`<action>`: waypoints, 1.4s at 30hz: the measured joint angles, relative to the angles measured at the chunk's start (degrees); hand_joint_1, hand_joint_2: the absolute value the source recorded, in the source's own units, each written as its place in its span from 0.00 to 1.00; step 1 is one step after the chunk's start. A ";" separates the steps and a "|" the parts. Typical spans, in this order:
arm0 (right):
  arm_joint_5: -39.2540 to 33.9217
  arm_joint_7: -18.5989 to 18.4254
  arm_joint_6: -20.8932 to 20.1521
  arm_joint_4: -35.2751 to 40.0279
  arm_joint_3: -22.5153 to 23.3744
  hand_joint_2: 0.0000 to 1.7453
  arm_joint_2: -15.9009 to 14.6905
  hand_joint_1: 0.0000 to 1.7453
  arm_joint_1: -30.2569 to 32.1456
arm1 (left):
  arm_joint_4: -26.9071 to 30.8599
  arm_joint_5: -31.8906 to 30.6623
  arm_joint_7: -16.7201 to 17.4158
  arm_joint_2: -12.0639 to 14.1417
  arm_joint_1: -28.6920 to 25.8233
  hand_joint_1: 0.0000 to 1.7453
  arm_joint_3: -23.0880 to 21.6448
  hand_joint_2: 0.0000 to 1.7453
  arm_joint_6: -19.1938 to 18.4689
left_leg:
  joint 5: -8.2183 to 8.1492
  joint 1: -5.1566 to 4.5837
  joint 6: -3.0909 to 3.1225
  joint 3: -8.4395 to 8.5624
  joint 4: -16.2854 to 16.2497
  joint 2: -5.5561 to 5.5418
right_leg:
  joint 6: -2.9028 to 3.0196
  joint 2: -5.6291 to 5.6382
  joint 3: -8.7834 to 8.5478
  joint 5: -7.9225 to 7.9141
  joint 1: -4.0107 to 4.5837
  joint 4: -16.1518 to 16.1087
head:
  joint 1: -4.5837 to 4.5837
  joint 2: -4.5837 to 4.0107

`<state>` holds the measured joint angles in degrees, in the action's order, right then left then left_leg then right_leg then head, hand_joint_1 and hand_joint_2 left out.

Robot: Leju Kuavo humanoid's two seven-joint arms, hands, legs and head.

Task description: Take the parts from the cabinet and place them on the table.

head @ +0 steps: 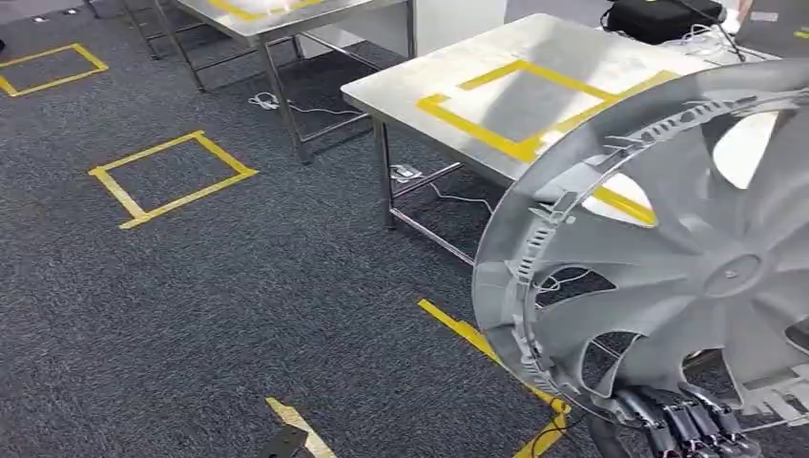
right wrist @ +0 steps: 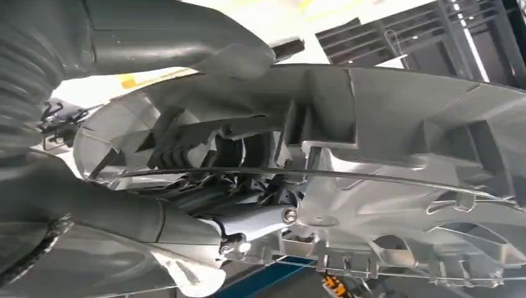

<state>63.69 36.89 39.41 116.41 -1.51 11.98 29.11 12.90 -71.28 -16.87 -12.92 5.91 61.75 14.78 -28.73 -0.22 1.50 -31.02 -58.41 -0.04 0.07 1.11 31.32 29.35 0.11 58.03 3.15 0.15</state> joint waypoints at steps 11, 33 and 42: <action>-0.20 -1.05 0.00 -1.29 -0.44 1.00 -1.75 1.00 -0.87 | 0.00 -0.35 0.00 0.11 -0.15 0.00 0.09 1.00 -0.02 | -0.87 0.29 0.65 2.12 1.66 0.32 | -2.83 -0.68 10.28 3.92 -0.76 15.67 | -0.41 0.00; -0.20 -1.86 0.15 -2.19 -0.96 1.00 -2.29 1.00 -1.56 | 0.00 -1.38 -1.29 0.44 -0.67 0.00 0.00 1.00 -0.94 | 1.94 -1.08 0.53 -4.17 -1.22 -0.05 | -0.50 -0.22 -3.84 3.56 -0.15 0.88 | -0.42 0.00; -0.17 -1.62 0.17 -2.23 -0.76 1.00 -2.29 1.00 -1.82 | -0.02 -1.40 -1.60 0.20 -0.51 0.00 -0.07 1.00 -1.05 | -0.78 -0.28 1.12 0.68 0.45 -0.10 | -3.06 -0.70 8.39 6.98 -1.11 14.12 | -0.98 0.00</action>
<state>63.52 35.28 39.58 114.18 -2.27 9.68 27.28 12.87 -72.67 -18.47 -12.72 5.40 61.68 13.73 -29.51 -0.50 2.62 -30.34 -57.96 -0.14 -2.98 0.41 39.71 36.33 -1.00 72.15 2.16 0.15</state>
